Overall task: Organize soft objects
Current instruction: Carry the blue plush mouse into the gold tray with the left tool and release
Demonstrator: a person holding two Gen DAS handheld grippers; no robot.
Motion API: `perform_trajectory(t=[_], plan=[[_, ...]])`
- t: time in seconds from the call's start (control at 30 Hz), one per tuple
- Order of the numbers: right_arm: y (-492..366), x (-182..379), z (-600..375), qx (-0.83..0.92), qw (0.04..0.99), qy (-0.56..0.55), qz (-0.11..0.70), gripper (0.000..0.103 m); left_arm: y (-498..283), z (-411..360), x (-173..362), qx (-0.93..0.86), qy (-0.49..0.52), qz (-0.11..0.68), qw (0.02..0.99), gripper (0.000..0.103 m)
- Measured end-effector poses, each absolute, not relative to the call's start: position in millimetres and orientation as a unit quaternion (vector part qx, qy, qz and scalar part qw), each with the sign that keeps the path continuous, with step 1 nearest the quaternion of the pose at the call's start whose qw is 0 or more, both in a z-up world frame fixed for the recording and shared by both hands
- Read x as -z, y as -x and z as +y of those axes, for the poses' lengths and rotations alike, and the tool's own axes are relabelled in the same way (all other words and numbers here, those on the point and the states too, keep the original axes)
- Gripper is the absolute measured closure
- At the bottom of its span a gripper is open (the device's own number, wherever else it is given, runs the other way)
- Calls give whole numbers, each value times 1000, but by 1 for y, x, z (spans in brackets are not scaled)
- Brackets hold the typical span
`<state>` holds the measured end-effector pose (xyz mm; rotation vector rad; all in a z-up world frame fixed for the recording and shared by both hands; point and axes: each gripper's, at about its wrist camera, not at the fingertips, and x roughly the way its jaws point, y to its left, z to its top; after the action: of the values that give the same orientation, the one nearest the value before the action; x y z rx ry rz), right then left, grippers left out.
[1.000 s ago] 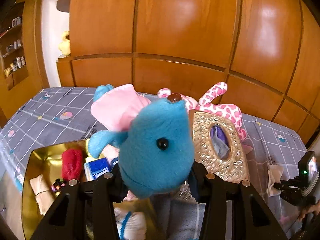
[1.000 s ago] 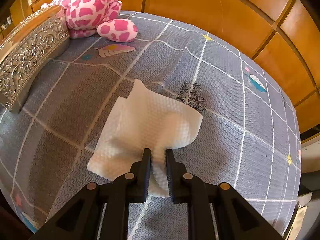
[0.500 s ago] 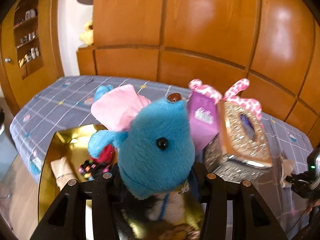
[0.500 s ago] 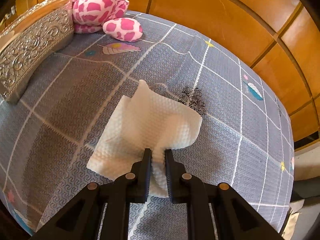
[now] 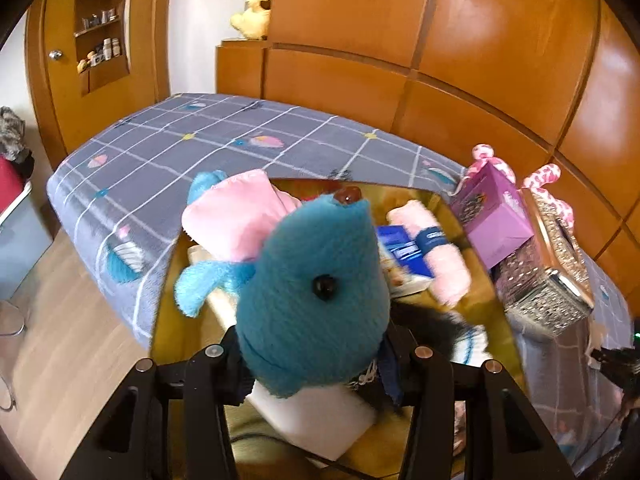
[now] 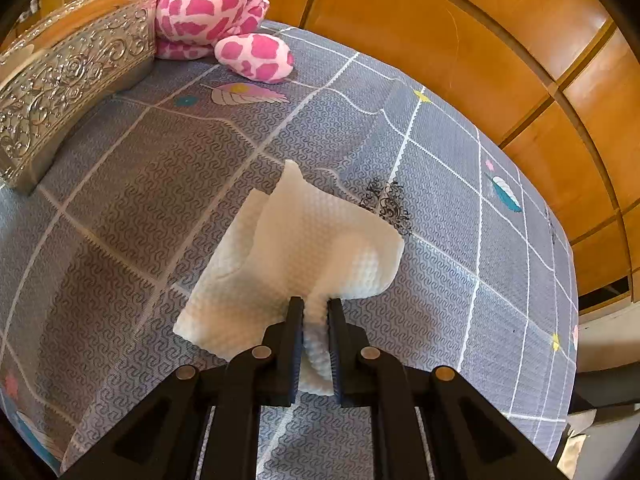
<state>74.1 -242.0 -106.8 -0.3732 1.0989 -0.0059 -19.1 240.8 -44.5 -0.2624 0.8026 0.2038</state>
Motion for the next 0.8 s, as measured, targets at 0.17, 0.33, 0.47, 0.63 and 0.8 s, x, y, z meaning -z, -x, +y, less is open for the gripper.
perform_trajectory(t=[0.17, 0.33, 0.47, 0.63, 0.8], plan=[[-78, 108, -242, 3, 836, 180, 519, 92, 15, 242, 58, -103, 107, 407, 901, 30], [-76, 107, -240, 3, 836, 179, 519, 92, 16, 237, 54, -107, 89, 395, 908, 21], [-75, 107, -242, 6, 837, 176, 519, 92, 20, 241, 43, -104, 100, 370, 918, 20], [-77, 107, -242, 16, 837, 170, 519, 93, 23, 244, 36, -110, 116, 357, 920, 21], [-82, 103, -245, 36, 839, 137, 525, 94, 23, 229, 32, -113, 98, 357, 922, 20]])
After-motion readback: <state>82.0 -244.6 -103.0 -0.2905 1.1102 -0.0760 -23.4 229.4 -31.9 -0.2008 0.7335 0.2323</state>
